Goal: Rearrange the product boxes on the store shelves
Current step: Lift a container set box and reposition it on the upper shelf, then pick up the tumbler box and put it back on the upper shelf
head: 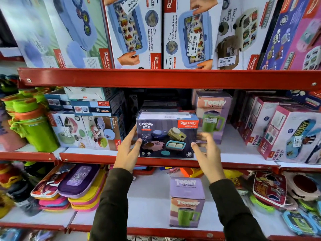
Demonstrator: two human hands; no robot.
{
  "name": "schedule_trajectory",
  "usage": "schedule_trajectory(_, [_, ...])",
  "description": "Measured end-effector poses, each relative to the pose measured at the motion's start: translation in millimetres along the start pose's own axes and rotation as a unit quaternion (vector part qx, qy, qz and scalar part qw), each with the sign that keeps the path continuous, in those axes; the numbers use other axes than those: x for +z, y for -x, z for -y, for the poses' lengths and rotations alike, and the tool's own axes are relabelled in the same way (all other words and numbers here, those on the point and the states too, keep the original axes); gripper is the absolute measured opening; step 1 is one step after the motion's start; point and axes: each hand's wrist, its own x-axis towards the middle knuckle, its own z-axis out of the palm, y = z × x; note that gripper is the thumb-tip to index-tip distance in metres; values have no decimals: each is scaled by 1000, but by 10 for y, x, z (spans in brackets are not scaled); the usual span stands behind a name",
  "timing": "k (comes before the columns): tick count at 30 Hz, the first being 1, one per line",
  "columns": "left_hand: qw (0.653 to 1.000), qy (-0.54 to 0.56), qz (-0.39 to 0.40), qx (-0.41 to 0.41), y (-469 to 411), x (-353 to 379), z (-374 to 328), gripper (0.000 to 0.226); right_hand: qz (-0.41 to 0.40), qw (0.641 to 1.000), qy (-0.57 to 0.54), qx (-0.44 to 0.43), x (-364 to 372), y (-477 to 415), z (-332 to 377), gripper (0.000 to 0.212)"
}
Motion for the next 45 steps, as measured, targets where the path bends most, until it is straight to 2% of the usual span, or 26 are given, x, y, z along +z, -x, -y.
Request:
schedule_trajectory(6, [999,-26,5,-34,-142,-129,228,53,18,999,40,5,411,-5,-159,31])
schedule_trajectory(11, [998,-27,31,-46,-160,-53,327,54,8,998,66,21,483,-2,-221,32])
schedule_trajectory(16, [998,-41,25,-41,-218,-27,374,54,2,997,72,20,473,-36,-228,32])
schedule_trajectory(20, [998,-3,-55,-29,-108,-6,363,55,-10,999,38,24,415,20,-247,36])
schedule_trajectory(24, [980,-11,-195,20,159,37,437,43,-94,995,26,3,268,170,-345,30])
schedule_trajectory(27, [977,-5,-210,41,418,142,687,30,-143,990,16,6,142,362,-496,21])
schedule_trajectory(31, [993,-16,-116,3,843,402,1011,29,-134,990,26,45,40,754,-861,18])
schedule_trajectory(35, [991,-29,48,-124,1148,732,1362,50,-112,983,32,142,22,1161,-1257,23])
schedule_trajectory(37, [972,-46,139,-182,1242,870,1494,58,-50,971,35,233,21,1264,-1437,34])
schedule_trajectory(39, [952,-79,213,-204,1327,1015,1563,65,55,953,33,298,50,1303,-1546,62])
schedule_trajectory(41, [946,-84,240,-202,1395,1145,1550,70,126,940,22,316,89,1326,-1562,74])
schedule_trajectory(45, [959,-68,180,-205,1454,1217,1424,67,108,948,23,299,50,1360,-1471,65])
